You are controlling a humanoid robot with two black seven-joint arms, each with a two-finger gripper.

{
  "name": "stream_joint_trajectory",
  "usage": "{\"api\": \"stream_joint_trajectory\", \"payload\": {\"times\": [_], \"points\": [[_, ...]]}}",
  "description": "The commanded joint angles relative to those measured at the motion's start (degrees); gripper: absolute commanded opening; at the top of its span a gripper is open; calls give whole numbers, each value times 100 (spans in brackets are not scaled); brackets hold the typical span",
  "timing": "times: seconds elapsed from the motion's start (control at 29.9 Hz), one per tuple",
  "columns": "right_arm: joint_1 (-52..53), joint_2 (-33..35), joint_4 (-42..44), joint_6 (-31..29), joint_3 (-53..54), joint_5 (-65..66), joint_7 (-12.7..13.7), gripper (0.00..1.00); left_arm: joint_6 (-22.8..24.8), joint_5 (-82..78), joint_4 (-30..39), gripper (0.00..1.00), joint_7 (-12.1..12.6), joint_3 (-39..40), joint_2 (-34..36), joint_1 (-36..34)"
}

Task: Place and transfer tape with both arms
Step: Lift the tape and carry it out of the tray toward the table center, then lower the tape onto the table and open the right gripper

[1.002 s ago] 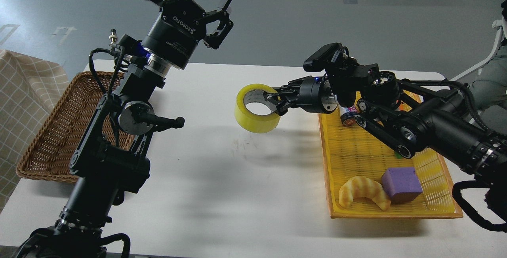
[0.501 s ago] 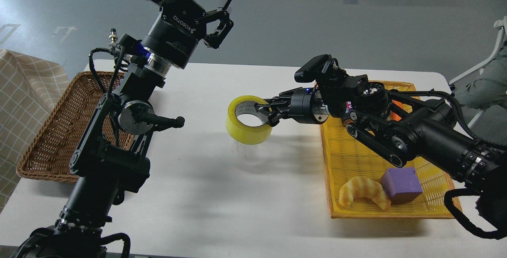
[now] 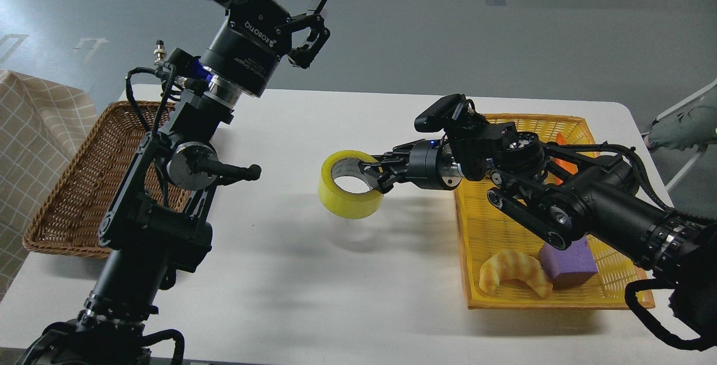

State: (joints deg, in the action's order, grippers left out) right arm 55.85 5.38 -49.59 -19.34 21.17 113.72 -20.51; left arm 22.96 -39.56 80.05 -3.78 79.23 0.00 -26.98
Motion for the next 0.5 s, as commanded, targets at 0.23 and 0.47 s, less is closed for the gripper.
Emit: {"api": "stream_joint_trajectory", "payload": {"times": [0.23,0.47], "points": [[-223,-125,2,1,53,-43,56,38,7,9,2,98,0,4,0,0],[-381,-230,37,27,106,-61,56,43,7,1,2,98,9,4,0,0]]}}
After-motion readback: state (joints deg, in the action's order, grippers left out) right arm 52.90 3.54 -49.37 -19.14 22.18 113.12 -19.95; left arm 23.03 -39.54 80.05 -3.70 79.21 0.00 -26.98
